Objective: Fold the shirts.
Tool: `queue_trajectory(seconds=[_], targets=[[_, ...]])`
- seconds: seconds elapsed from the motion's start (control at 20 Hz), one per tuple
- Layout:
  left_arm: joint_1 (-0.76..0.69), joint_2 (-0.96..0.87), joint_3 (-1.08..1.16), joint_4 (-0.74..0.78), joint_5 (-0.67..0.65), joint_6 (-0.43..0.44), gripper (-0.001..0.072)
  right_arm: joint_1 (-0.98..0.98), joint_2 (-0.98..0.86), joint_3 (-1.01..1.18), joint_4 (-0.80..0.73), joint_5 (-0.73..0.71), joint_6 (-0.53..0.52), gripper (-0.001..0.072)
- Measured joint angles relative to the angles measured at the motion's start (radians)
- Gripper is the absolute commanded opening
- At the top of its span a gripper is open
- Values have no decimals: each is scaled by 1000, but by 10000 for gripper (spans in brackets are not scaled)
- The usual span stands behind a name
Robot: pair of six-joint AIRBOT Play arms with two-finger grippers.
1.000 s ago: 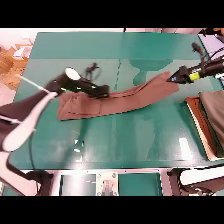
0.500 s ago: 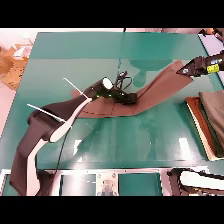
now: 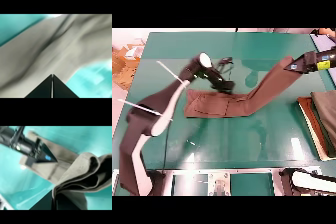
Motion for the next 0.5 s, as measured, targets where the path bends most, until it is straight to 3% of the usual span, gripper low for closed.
queue_trajectory(seconds=[0.25,0.5], targets=[[153,162,-32,307,-262,18,24,280,-3,-29,34,-159,50,12],[337,285,-84,417,-355,32,24,662,-143,-58,43,-528,92,14]])
